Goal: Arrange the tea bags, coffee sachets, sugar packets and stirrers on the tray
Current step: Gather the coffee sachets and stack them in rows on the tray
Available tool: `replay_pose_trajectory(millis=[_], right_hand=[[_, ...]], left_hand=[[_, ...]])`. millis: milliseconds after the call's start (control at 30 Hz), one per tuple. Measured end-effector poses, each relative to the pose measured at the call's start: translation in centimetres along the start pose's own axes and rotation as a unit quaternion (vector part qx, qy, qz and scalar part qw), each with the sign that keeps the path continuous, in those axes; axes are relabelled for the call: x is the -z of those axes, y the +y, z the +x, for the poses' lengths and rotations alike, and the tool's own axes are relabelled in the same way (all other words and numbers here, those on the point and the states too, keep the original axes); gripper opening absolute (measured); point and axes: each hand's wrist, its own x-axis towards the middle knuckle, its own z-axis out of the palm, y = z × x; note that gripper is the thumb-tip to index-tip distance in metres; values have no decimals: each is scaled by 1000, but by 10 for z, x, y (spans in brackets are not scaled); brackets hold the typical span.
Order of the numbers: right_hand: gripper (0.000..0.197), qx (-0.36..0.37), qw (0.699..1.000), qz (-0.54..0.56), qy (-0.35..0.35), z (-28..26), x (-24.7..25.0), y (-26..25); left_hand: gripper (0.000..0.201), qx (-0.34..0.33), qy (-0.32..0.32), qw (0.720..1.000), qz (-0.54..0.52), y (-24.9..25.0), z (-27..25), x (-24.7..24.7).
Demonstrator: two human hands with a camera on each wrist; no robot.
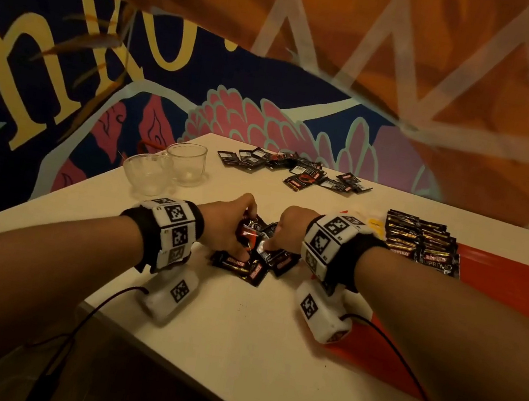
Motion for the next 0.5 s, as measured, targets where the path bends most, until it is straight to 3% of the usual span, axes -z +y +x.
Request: replay_pose_trajectory(millis=[100,167,300,433,500], right_hand=[[41,2,1000,17,9,-3,2,-2],[40,3,1000,25,3,-4,2,-3],[28,-7,996,93,-2,-3,4,1],[36,-7,981,192,-1,-9,14,11],[25,6,965,261,4,-13,19,17]], left_hand=[[110,22,5,997,-74,-1,-3,-4],[116,32,-1,990,-136,-1,-3,-6],[83,39,-18,963,-267,2,-2,-7],[54,14,7,926,-377,5,-3,-2],[47,-11,32,907,-420,5,-3,2]])
